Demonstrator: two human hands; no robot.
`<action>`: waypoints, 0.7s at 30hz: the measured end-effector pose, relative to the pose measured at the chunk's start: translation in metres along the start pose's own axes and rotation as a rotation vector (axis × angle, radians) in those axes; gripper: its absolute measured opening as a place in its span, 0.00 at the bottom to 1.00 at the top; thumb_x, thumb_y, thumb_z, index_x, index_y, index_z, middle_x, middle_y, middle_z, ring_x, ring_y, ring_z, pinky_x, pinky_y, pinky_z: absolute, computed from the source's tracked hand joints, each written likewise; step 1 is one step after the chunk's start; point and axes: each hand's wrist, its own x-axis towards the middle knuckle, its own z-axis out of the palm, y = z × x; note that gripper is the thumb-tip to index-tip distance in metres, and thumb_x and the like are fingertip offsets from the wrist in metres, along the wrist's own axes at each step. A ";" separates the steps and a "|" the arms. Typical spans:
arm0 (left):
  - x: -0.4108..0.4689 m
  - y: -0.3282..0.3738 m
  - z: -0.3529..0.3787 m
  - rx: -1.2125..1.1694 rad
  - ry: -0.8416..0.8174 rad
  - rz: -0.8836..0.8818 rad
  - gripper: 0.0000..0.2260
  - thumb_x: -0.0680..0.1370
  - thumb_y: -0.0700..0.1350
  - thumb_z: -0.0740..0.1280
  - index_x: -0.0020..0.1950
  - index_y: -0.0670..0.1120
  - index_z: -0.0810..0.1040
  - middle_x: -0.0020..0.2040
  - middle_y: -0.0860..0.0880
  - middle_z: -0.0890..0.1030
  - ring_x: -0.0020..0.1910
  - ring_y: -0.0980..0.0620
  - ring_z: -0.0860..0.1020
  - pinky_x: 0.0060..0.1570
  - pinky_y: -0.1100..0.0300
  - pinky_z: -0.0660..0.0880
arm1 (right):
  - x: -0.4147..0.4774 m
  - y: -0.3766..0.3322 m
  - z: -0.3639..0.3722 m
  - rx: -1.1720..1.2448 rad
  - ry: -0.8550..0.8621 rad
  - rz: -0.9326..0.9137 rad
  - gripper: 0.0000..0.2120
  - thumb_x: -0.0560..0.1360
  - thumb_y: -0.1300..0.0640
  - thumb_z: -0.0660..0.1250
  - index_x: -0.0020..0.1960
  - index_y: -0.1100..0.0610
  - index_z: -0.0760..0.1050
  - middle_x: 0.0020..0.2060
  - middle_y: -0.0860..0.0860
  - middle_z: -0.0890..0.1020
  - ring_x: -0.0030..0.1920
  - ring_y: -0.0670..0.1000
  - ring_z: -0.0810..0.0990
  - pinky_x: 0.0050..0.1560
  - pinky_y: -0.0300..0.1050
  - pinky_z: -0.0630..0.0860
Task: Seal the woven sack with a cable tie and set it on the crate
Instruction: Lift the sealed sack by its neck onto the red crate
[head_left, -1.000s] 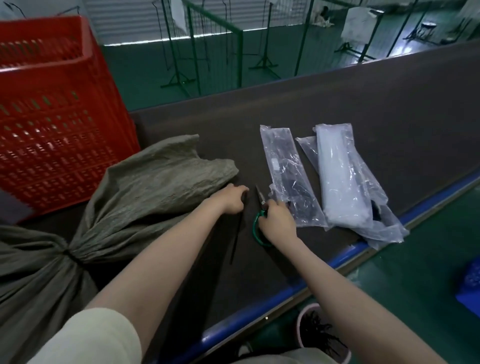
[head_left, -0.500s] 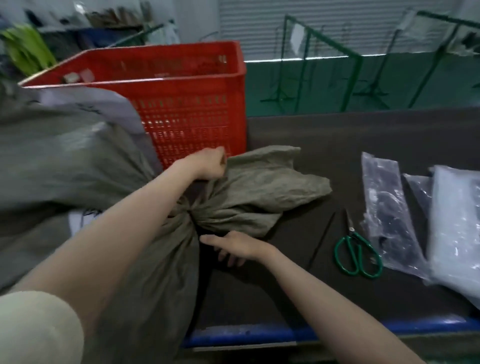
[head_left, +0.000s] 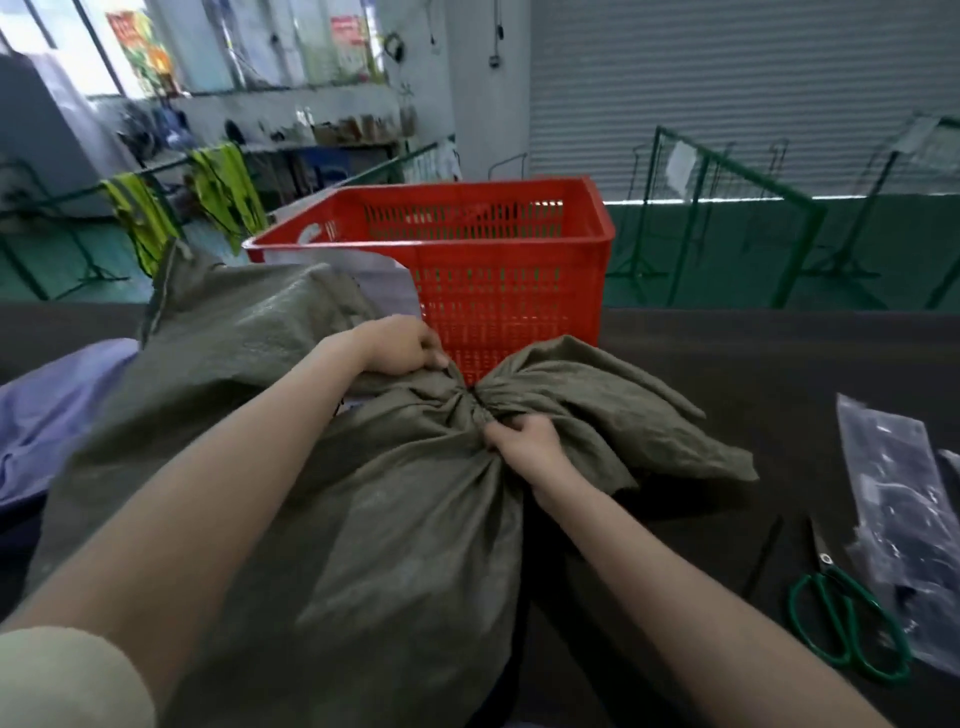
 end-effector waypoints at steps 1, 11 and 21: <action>-0.001 -0.004 -0.009 -0.034 0.073 0.004 0.11 0.78 0.50 0.62 0.53 0.46 0.80 0.57 0.44 0.80 0.58 0.45 0.76 0.58 0.54 0.70 | 0.002 -0.015 -0.005 -0.071 0.007 -0.073 0.09 0.70 0.56 0.66 0.31 0.54 0.76 0.37 0.53 0.80 0.43 0.51 0.77 0.44 0.43 0.69; -0.018 -0.024 -0.061 -0.431 0.674 -0.084 0.09 0.79 0.46 0.60 0.41 0.48 0.77 0.48 0.45 0.80 0.55 0.45 0.75 0.51 0.55 0.68 | -0.026 -0.145 -0.011 -1.087 0.405 -0.778 0.36 0.62 0.39 0.71 0.63 0.57 0.68 0.60 0.59 0.72 0.58 0.61 0.73 0.54 0.54 0.72; -0.054 -0.038 -0.092 -0.706 1.001 -0.155 0.12 0.80 0.45 0.57 0.37 0.51 0.73 0.49 0.42 0.81 0.55 0.39 0.76 0.62 0.43 0.69 | -0.062 -0.181 0.027 -0.872 -0.141 -0.419 0.61 0.57 0.28 0.68 0.75 0.60 0.46 0.72 0.58 0.62 0.70 0.58 0.65 0.67 0.52 0.66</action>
